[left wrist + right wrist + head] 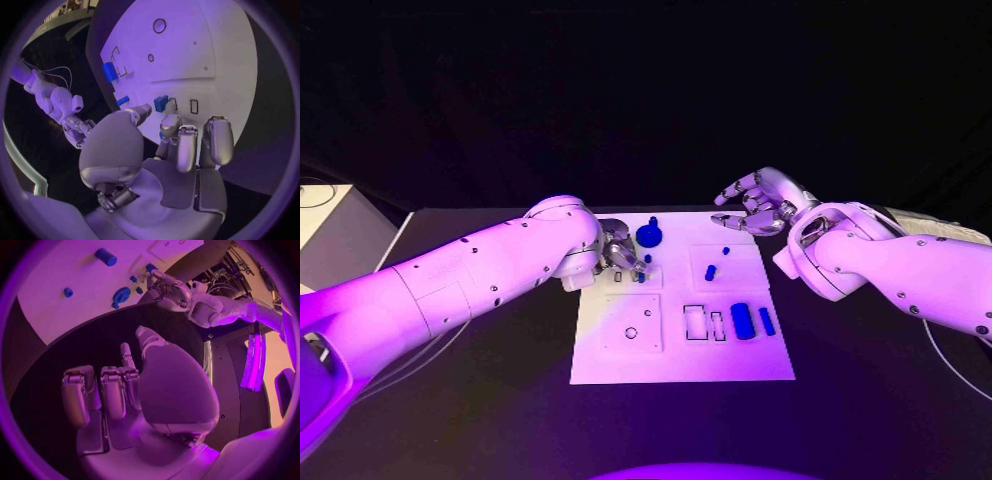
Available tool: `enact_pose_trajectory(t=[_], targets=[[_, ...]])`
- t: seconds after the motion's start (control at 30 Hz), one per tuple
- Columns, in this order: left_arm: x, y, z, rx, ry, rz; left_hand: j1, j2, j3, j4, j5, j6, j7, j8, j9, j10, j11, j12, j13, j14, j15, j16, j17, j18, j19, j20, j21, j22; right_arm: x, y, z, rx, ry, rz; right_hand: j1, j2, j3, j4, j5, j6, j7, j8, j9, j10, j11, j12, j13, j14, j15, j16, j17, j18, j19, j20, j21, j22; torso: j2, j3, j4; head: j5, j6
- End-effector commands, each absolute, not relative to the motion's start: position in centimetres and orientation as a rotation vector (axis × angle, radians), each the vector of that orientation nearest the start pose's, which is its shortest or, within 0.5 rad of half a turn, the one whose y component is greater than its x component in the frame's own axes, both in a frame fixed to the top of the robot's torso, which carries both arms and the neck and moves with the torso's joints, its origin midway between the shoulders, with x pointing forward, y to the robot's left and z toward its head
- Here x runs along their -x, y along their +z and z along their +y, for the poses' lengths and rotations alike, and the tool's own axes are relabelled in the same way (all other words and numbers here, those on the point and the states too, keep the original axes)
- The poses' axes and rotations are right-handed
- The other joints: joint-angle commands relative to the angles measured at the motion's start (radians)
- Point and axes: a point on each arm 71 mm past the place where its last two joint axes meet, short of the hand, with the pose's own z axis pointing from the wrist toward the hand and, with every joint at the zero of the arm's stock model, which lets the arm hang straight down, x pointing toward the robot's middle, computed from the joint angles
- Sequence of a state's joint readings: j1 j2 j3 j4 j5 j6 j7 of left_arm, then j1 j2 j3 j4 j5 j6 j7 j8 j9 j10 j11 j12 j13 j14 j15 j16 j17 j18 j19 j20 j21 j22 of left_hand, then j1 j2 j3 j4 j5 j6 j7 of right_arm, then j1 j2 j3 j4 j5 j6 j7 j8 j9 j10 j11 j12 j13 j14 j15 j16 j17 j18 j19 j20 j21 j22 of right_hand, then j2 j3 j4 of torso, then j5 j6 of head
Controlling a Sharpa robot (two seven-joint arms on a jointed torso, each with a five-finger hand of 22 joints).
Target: Assemble the parts on the task board
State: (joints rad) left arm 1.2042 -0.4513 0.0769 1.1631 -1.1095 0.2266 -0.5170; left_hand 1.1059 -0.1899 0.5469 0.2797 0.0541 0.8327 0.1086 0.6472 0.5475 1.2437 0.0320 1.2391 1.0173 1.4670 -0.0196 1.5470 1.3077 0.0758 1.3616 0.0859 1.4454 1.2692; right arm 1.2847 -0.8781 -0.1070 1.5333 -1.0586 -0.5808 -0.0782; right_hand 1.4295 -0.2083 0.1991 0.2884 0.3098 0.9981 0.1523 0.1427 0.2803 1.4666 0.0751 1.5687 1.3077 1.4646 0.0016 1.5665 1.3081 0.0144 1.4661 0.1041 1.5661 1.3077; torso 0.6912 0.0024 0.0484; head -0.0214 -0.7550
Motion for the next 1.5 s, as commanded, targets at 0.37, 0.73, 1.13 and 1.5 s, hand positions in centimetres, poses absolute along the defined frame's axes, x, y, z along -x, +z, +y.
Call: enact_pose_trajectory(t=[0.37, 0.73, 1.13, 1.5], targets=[[-53.92, -21.2, 10.78, 0.132, -0.504, 2.343, 0.015, 0.002, 0.014, 0.0, -0.003, -0.008, -0.004, 0.007, 0.007, -0.008, -0.001, -0.006, -0.001, 0.084, -0.008, 0.001, 0.213, -0.008, -0.002, -0.004, 0.003, 0.0, -49.52, -15.7, -22.74, -0.277, 0.751, 1.518, -0.005, -0.005, 0.004, 0.001, 0.006, -0.01, 0.0, 0.002, 0.002, 0.104, -0.005, 0.002, 0.263, 0.106, -0.005, 0.004, 0.263, -0.014, 0.105, -0.005, 0.005, 0.263, 0.002, 0.0006, -0.0005, -0.005, -0.006], [-54.03, -21.42, 10.85, 0.142, -0.504, 2.354, 0.046, 0.011, 0.057, -0.014, -0.003, -0.012, -0.009, 0.014, 0.021, -0.008, -0.005, -0.006, -0.001, 0.085, -0.011, 0.002, 0.215, -0.008, -0.004, -0.007, 0.003, 0.0, -49.51, -15.7, -22.68, -0.276, 0.753, 1.518, -0.009, -0.003, 0.006, 0.001, 0.008, -0.01, 0.0, 0.004, 0.003, 0.104, -0.005, 0.002, 0.263, 0.106, -0.005, 0.004, 0.263, -0.014, 0.105, -0.005, 0.005, 0.263, 0.0, 0.0006, 0.0009, -0.006, -0.011], [-53.74, -21.26, 10.83, 0.225, -0.582, 2.35, 0.057, 0.013, 0.365, -0.202, 0.049, -0.035, -0.025, 0.11, 0.163, -0.005, -0.023, -0.022, -0.02, 0.086, -0.027, 0.002, 0.218, -0.007, -0.006, -0.022, 0.005, 0.004, -49.54, -15.72, -22.75, -0.277, 0.751, 1.519, -0.01, -0.003, 0.006, 0.001, 0.009, -0.011, 0.0, 0.004, 0.003, 0.104, -0.005, 0.002, 0.263, 0.106, -0.005, 0.004, 0.263, -0.014, 0.105, -0.005, 0.005, 0.263, 0.001, 0.0011, -0.0001, -0.006, -0.011], [-53.5, -20.93, 11.54, 0.276, -0.61, 2.327, 0.016, 0.009, 0.411, -0.251, 0.133, -0.034, -0.027, 0.134, 0.214, 0.003, -0.025, -0.021, -0.019, 0.091, -0.03, 0.007, 0.23, -0.008, -0.003, -0.024, 0.009, 0.011, -49.53, -15.7, -22.9, -0.278, 0.749, 1.516, -0.01, -0.003, 0.006, 0.001, 0.009, -0.011, 0.0, 0.004, 0.003, 0.104, -0.005, 0.002, 0.263, 0.106, -0.005, 0.004, 0.263, -0.014, 0.105, -0.005, 0.005, 0.263, -0.002, 0.0008, 0.0043, -0.007, -0.008]])
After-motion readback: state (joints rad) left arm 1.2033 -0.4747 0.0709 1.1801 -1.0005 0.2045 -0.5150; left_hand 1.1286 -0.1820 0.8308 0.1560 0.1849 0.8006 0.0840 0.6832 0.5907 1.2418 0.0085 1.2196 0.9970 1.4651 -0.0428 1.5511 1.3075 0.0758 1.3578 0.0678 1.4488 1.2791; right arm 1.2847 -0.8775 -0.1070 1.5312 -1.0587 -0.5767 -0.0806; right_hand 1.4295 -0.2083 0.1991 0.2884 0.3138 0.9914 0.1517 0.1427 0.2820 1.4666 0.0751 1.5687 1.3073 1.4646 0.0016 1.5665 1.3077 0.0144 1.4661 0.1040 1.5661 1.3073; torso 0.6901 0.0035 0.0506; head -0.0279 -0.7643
